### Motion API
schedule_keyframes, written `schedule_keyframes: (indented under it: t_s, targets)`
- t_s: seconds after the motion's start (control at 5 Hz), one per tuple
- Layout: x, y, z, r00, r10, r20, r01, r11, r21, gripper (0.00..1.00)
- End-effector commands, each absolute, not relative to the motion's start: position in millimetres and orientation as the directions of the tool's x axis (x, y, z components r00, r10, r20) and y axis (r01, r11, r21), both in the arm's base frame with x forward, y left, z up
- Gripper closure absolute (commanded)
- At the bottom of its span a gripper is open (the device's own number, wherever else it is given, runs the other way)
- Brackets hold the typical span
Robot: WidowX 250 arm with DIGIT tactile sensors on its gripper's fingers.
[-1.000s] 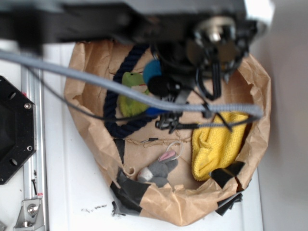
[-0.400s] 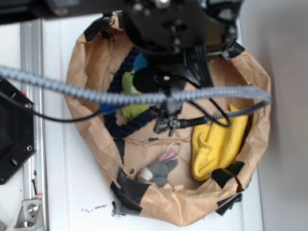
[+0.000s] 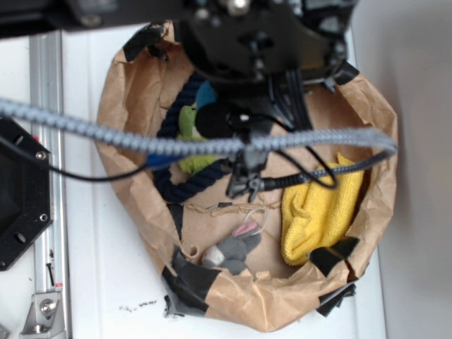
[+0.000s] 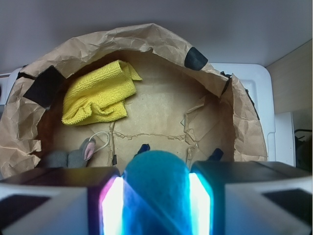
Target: Grab the blue ball.
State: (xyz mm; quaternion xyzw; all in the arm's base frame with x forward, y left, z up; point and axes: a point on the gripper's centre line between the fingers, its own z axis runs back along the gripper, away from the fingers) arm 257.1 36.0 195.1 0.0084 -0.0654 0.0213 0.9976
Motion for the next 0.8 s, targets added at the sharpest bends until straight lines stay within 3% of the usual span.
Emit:
schedule_keyframes:
  t_s: [0.0, 0.4, 0.6]
  targets:
    - [257.2, 28.2, 207.5, 0.982, 0.051, 0.183, -0.055, 0.998, 0.013, 1.0]
    - [254.5, 29.9, 203.3, 0.976, 0.093, 0.198, -0.095, 0.995, -0.001, 1.0]
    - [250.5, 30.4, 198.5, 0.976, 0.115, 0.182, -0.121, 0.992, 0.021, 1.0]
